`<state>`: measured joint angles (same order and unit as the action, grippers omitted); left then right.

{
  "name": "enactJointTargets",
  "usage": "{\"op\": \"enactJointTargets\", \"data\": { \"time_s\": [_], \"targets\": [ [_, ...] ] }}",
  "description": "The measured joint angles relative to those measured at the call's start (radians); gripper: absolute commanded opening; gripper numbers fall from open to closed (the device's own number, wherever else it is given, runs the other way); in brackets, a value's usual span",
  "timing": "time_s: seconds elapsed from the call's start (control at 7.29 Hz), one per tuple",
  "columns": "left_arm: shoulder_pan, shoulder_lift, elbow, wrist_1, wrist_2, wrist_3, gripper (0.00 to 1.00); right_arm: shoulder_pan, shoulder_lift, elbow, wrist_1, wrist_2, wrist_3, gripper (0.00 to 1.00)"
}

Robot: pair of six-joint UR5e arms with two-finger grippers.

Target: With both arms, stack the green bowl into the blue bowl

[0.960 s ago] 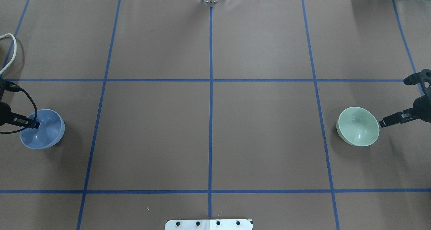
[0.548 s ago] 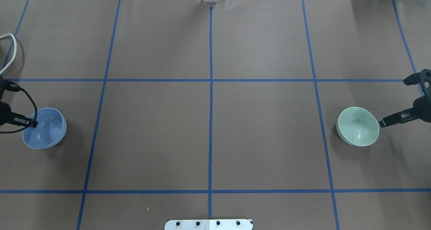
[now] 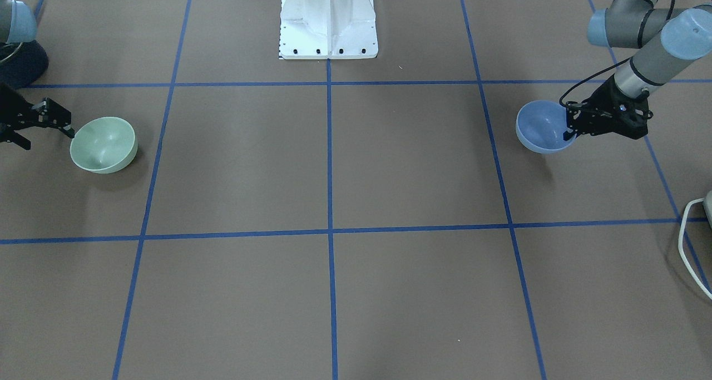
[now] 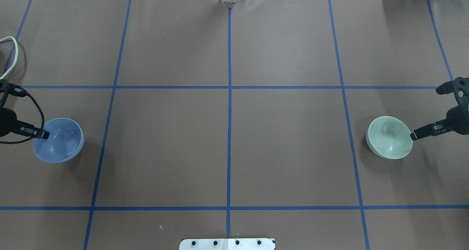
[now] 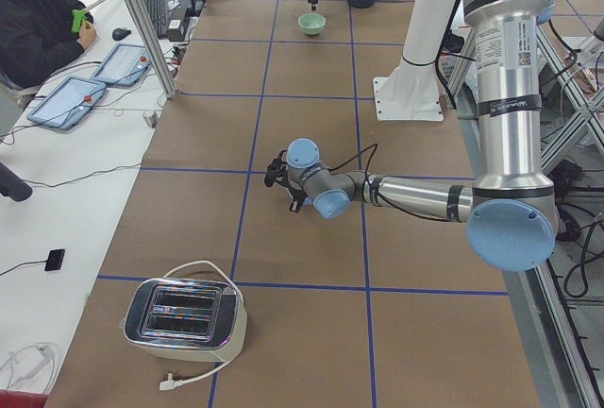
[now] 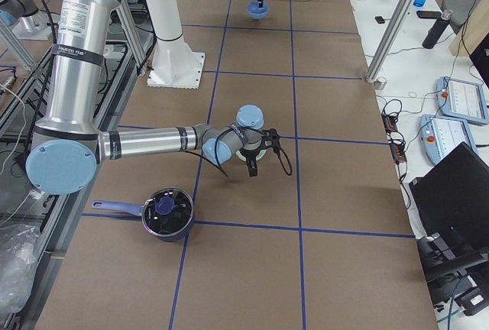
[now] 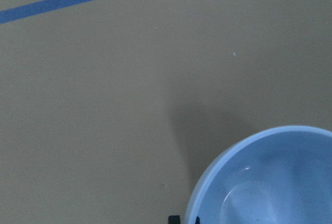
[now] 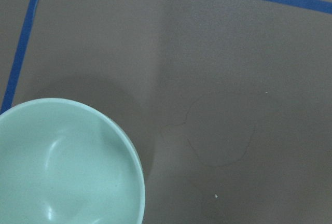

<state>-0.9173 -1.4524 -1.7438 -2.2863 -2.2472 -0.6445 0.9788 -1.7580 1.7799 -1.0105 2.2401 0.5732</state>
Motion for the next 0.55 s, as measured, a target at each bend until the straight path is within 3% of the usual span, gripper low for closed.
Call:
{"op": "enactJointTargets", "data": {
  "time_s": [0.27, 0.41, 0.55],
  "targets": [
    [-0.002, -0.072, -0.086, 0.166, -0.019, -0.015, 0.0, -0.016, 0.045, -0.048, 0.001, -0.002, 0.005, 0.94],
    [-0.002, -0.103, -0.119, 0.233, -0.021, -0.034, 0.0, -0.02, 0.065, -0.067, 0.001, -0.002, 0.006, 0.68],
    [-0.001, -0.119, -0.134, 0.263, -0.022, -0.046, 0.0, -0.022, 0.076, -0.078, 0.001, -0.002, 0.007, 0.35]
  ]
}}
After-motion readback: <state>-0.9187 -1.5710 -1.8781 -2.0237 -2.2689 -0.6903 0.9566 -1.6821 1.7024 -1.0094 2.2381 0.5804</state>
